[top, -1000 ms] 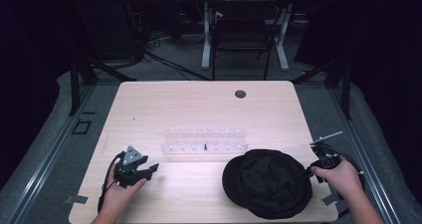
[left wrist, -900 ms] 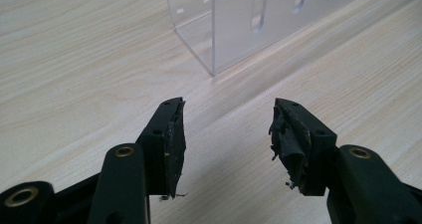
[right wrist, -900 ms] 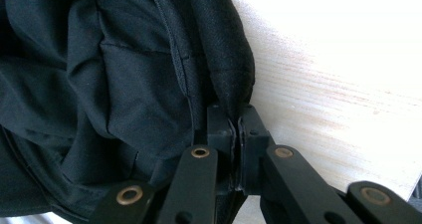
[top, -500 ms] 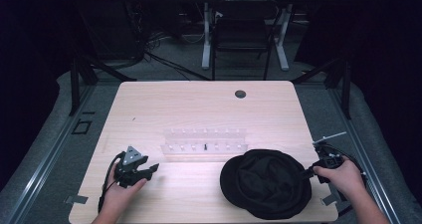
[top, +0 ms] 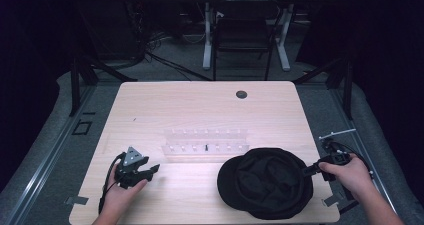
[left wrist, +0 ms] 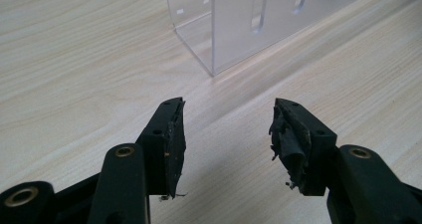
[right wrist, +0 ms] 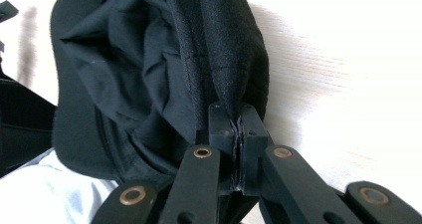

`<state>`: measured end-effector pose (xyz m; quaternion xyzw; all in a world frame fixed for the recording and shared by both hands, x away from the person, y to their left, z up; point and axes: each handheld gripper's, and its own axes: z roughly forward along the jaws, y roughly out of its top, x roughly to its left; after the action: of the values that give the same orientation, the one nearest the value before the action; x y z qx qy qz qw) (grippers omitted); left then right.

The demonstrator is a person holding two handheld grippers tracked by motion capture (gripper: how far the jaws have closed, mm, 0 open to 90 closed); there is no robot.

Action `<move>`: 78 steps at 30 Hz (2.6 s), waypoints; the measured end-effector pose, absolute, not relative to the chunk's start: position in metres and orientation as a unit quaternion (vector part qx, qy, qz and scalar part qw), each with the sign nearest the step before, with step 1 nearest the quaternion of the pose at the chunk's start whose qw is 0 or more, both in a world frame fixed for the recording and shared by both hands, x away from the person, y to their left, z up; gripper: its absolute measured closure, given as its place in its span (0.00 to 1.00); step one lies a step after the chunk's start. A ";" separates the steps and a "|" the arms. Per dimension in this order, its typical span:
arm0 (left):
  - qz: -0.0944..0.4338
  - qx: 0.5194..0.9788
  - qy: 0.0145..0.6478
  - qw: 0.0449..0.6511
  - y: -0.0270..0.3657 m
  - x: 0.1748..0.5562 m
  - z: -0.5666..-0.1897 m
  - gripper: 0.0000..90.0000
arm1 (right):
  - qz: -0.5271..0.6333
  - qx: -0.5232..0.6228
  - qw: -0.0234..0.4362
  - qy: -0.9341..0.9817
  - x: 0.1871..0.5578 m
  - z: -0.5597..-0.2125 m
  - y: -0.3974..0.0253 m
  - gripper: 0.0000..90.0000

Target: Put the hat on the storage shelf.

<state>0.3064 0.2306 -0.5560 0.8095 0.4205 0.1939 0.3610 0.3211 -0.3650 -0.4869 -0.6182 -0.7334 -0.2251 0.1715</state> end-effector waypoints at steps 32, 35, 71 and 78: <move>0.197 0.808 0.420 0.364 0.230 0.306 -0.556 0.52 | -0.300 -0.615 0.210 -0.698 0.314 -0.406 -0.325 0.98; 0.197 0.807 0.420 0.365 0.230 0.306 -0.556 0.52 | -0.314 -0.614 0.212 -0.692 0.313 -0.398 -0.321 0.98; 0.197 0.807 0.421 0.364 0.229 0.306 -0.556 0.52 | -0.453 -0.582 0.248 -0.628 0.318 -0.331 -0.322 0.98; 0.198 0.806 0.420 0.367 0.230 0.305 -0.556 0.52 | -0.479 -0.570 0.258 -0.615 0.324 -0.322 -0.316 0.98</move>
<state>0.3054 0.2296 -0.5558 0.8060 0.4201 0.1977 0.3671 0.3239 -0.3157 -0.3218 -0.5704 -0.6154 -0.4791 0.2577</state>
